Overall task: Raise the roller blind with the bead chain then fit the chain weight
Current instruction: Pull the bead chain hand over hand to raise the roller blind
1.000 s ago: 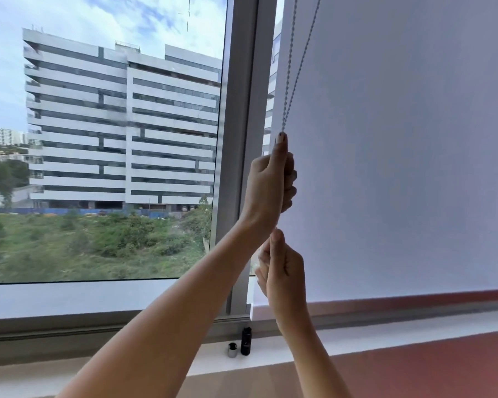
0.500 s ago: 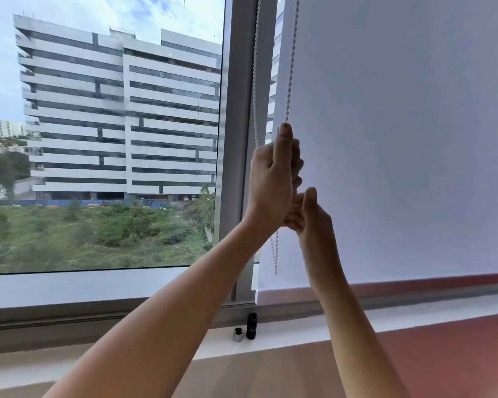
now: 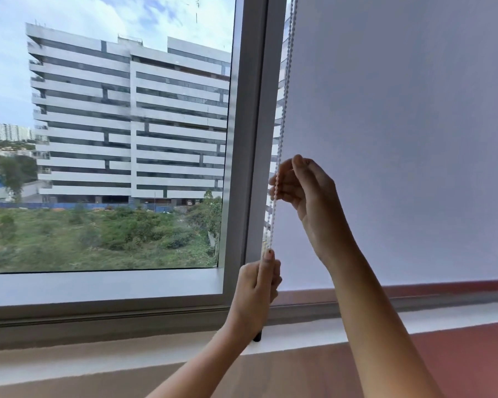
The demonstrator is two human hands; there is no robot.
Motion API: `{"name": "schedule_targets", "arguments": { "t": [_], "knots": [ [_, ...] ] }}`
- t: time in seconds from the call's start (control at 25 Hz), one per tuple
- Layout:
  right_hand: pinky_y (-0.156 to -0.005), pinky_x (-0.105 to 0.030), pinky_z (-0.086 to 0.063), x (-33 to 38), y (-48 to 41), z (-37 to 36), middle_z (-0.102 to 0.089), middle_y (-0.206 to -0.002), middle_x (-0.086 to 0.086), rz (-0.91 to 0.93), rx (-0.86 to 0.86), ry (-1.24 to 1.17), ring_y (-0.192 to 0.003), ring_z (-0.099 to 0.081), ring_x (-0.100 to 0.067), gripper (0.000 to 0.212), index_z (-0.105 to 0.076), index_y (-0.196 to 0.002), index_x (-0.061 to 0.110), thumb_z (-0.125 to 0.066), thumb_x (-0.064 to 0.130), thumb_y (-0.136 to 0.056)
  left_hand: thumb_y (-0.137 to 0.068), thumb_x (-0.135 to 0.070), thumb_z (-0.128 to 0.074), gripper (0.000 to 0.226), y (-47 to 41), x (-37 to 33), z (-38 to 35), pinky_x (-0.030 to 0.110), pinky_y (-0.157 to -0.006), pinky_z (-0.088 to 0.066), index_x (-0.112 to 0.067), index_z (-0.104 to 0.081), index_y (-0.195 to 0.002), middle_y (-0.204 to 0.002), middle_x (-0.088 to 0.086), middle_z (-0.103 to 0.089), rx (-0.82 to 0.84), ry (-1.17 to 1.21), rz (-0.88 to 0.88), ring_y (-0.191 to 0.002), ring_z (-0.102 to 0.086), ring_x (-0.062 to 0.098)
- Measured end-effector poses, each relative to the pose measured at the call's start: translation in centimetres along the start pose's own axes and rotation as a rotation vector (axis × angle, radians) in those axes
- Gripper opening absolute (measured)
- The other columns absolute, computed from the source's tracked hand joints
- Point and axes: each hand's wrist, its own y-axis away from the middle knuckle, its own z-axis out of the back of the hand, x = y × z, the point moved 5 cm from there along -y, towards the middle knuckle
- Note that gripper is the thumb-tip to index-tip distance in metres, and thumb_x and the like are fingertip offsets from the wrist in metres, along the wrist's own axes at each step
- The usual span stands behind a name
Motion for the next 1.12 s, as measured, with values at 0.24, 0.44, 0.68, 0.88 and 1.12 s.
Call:
{"name": "schedule_targets", "arguments": {
  "t": [0.24,0.44,0.68,0.88,1.12],
  "knots": [
    [-0.044,-0.023,-0.036,4.5,-4.3,-2.5,-0.043,-0.055,0.003,-0.116,0.108,-0.124,-0.045,-0.037,-0.012,0.032,-0.052,-0.081,0.013,-0.041,0.033,-0.102,-0.093,-0.043,-0.033,0.046,0.7,0.2,0.2,0.026,-0.042,-0.010,-0.027,-0.024,-0.050,-0.048,-0.011,-0.017,0.006,-0.021,0.029,-0.044,-0.011,0.010],
    [-0.050,-0.022,-0.024,4.6,-4.4,-2.1,-0.026,-0.045,0.004,0.112,-0.297,0.103,-0.039,-0.024,-0.015,0.053,-0.027,-0.054,0.020,-0.033,0.038,-0.104,-0.085,-0.056,-0.039,0.047,0.4,0.0,0.3,0.018,-0.039,-0.012,-0.027,-0.026,-0.049,-0.049,-0.012,-0.017,0.051,0.011,0.057,-0.043,-0.011,0.007],
    [-0.055,-0.028,-0.030,5.1,-3.6,-2.1,-0.028,-0.044,0.010,0.324,-0.388,0.097,-0.038,-0.027,-0.014,0.051,-0.028,-0.053,0.023,-0.031,0.035,-0.102,-0.094,-0.044,-0.034,0.048,-0.2,-0.1,2.0,0.027,-0.046,-0.016,-0.023,-0.026,-0.052,-0.049,-0.011,-0.021,0.006,-0.246,-0.069,-0.047,-0.018,0.011],
    [-0.054,-0.027,-0.032,3.7,-1.8,-0.9,-0.034,-0.040,0.012,0.406,-0.434,0.166,-0.037,-0.030,-0.009,0.044,-0.035,-0.055,0.031,-0.033,0.036,-0.099,-0.092,-0.050,-0.030,0.045,-1.3,-1.1,2.7,0.030,-0.049,-0.042,-0.019,-0.055,-0.072,-0.060,-0.004,-0.053,0.111,-0.387,-0.172,-0.051,-0.048,0.011],
    [-0.047,-0.020,-0.040,0.0,2.5,-2.0,-0.039,-0.046,0.014,0.399,-0.412,0.319,-0.039,-0.046,-0.007,0.048,-0.044,-0.062,0.023,-0.028,0.045,-0.101,-0.100,-0.034,-0.021,0.051,-4.7,-4.2,1.8,0.028,-0.075,-0.053,-0.006,-0.062,-0.111,-0.097,0.014,-0.070,0.018,-0.119,-0.164,-0.085,-0.067,0.020]
  ]
}}
